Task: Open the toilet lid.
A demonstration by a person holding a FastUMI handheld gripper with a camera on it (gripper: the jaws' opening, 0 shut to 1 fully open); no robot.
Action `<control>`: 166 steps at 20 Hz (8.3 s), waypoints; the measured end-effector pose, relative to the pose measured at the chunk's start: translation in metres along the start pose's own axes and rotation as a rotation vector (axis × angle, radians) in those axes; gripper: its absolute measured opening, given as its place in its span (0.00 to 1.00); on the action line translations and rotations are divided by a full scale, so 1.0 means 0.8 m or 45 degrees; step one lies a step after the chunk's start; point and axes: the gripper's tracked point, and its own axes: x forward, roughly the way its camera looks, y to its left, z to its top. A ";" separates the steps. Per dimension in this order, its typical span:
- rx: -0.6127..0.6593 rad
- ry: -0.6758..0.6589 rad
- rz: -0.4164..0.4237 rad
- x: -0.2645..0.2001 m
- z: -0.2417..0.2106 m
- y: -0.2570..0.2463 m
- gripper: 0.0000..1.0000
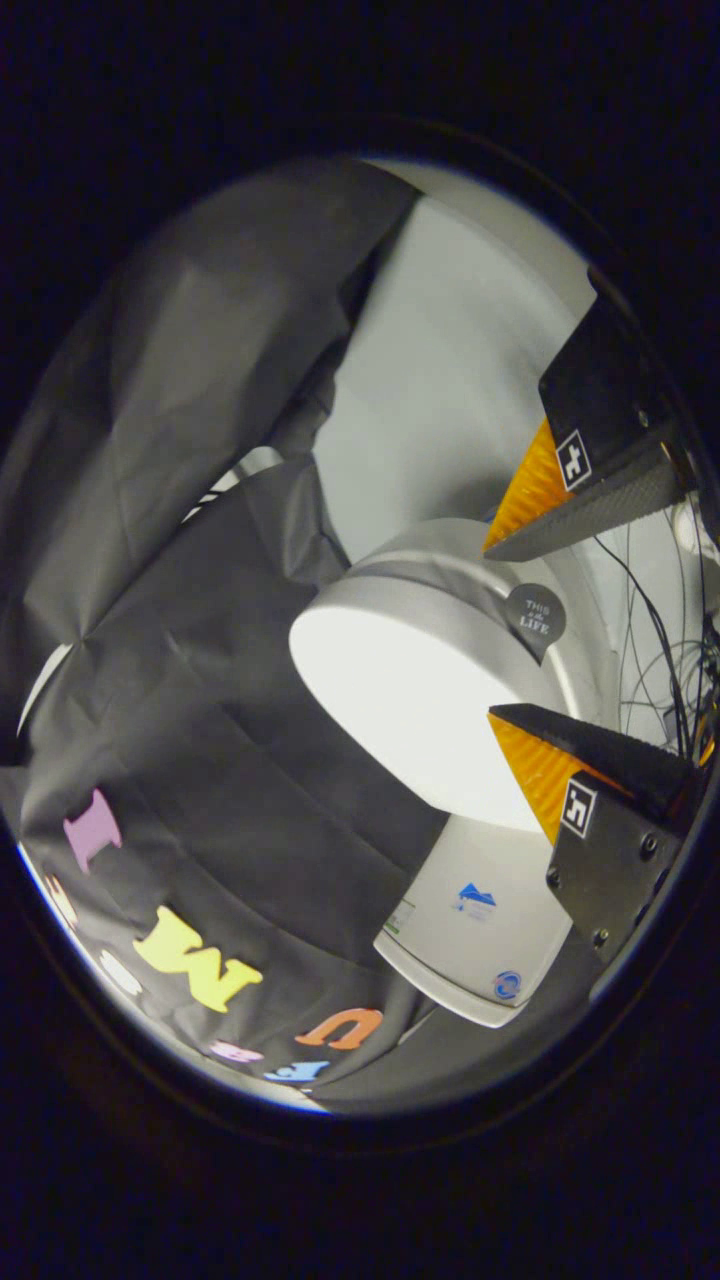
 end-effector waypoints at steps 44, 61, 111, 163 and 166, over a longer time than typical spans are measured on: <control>0.322 0.126 0.331 0.010 -0.006 0.067 0.04; 0.044 0.042 0.302 -0.013 0.015 0.124 0.04; -0.872 -0.243 0.081 -0.081 -0.038 0.411 0.07; -1.252 -0.284 0.221 -0.123 -0.111 0.537 0.77; -1.246 -0.470 0.233 -0.175 -0.070 0.530 0.98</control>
